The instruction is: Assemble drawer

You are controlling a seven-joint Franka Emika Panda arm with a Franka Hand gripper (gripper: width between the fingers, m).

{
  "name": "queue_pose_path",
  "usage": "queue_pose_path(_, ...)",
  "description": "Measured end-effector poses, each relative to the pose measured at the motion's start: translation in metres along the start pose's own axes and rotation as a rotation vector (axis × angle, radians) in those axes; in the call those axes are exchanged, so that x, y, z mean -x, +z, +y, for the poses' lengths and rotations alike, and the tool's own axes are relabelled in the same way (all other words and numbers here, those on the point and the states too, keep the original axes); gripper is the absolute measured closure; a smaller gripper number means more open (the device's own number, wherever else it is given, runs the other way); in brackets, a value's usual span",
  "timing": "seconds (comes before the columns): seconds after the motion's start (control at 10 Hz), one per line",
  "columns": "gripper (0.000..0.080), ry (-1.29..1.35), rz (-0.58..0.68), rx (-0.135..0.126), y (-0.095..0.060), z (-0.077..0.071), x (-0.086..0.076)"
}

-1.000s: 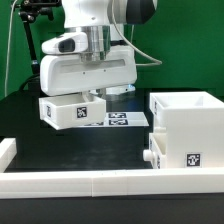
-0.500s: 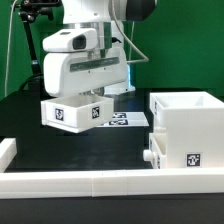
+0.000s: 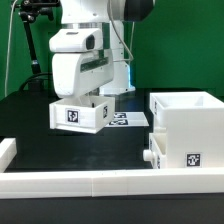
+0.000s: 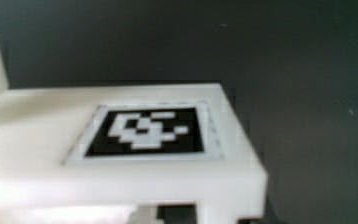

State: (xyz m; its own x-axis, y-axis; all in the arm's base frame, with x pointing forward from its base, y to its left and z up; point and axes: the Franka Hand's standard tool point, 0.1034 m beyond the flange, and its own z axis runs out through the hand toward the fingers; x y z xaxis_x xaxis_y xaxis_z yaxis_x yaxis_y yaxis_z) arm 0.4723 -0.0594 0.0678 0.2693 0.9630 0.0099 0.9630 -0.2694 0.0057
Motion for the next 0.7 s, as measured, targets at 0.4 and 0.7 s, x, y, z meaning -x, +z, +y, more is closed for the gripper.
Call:
queue_pose_path(0.4, 0.0757, -0.139, -0.008, -0.037, 0.0, 0.033, -0.023)
queue_pose_path(0.7, 0.0757, -0.136, -0.009, -0.041, 0.002, 0.032, -0.021)
